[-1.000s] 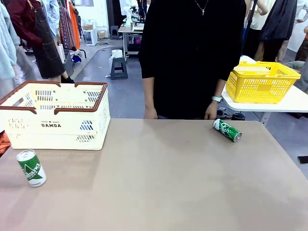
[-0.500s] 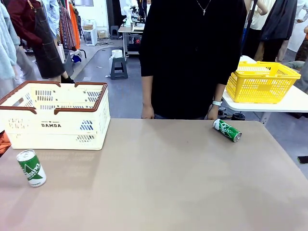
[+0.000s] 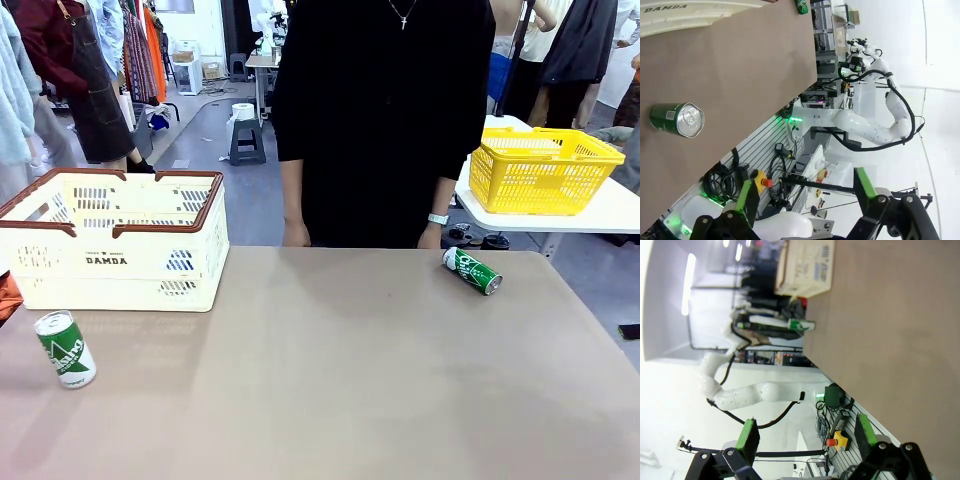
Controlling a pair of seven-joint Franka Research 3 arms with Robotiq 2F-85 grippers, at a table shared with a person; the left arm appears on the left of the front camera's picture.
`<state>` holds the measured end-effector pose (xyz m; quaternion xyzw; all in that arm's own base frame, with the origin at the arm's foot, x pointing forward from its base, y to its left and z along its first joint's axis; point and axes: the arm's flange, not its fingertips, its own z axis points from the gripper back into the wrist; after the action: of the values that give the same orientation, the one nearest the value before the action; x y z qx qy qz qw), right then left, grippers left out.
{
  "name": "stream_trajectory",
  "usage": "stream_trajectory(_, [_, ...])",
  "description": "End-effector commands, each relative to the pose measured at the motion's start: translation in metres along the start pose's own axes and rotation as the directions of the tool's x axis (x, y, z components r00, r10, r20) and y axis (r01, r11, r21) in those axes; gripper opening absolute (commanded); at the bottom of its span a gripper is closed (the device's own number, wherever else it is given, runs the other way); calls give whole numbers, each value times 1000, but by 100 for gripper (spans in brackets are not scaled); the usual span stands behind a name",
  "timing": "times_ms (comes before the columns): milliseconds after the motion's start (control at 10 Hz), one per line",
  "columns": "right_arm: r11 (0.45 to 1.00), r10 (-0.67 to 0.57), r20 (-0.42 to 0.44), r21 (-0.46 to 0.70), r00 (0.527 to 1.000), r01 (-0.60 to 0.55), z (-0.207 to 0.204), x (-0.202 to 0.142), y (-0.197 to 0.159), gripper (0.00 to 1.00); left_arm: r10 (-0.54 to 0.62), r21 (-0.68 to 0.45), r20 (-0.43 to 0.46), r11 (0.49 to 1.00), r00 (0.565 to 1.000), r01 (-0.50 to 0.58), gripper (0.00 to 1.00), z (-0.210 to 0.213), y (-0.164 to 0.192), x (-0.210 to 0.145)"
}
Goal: Place the drinks into the Shopping basket.
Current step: Pick up one drink and place it into the Shopping basket.
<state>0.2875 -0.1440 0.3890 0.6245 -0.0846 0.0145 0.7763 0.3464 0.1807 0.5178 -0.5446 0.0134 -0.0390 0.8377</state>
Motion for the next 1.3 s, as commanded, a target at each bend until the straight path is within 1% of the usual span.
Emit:
stream_trajectory(0, [1000,-18,-15,-6,1000,18,1,-2,5,100,9,6,-10,1000,1000,-9,100,0,-1,-3])
stream_trajectory(200, [1000,-18,-15,-6,1000,18,1,-2,5,100,0,0,0,1000,1000,0,100,0,0,0])
stream_trajectory(300, [1000,-18,-15,-6,1000,18,1,-2,5,100,63,139,2,988,998,-62,100,-15,-13,-2])
stream_trajectory(400, [1000,-18,-15,-6,1000,18,1,-2,5,100,80,338,-6,938,997,-73,100,-40,-30,-15])
stream_trajectory(500, [1000,-18,-15,-6,1000,18,1,-2,5,100,71,506,7,860,997,-65,100,-63,-40,-29])
stream_trajectory(600, [1000,-18,-15,-6,1000,18,1,-2,5,100,65,627,38,775,997,-75,100,-82,-42,-37])
stream_trajectory(700, [1000,-18,-15,-6,1000,18,1,-2,5,100,61,707,69,701,996,-92,100,-98,-40,-41])
stream_trajectory(800, [1000,-18,-15,-6,1000,18,1,-2,5,100,37,766,122,632,992,-118,100,-114,-38,-42])
stream_trajectory(900, [1000,-18,-15,-6,1000,18,1,-2,5,100,-7,823,189,547,982,-154,100,-128,-35,-39])
stream_trajectory(1000, [1000,-18,-15,-6,1000,18,1,-2,5,100,-61,848,162,519,985,-107,100,-143,-39,-33])
stream_trajectory(1100, [1000,-18,-15,-6,1000,18,1,-2,5,100,-96,839,113,542,989,-43,100,-156,-47,-31])
stream_trajectory(1200, [1000,-18,-15,-6,1000,18,1,-2,5,100,-51,820,137,566,989,-85,100,-129,-45,-37])
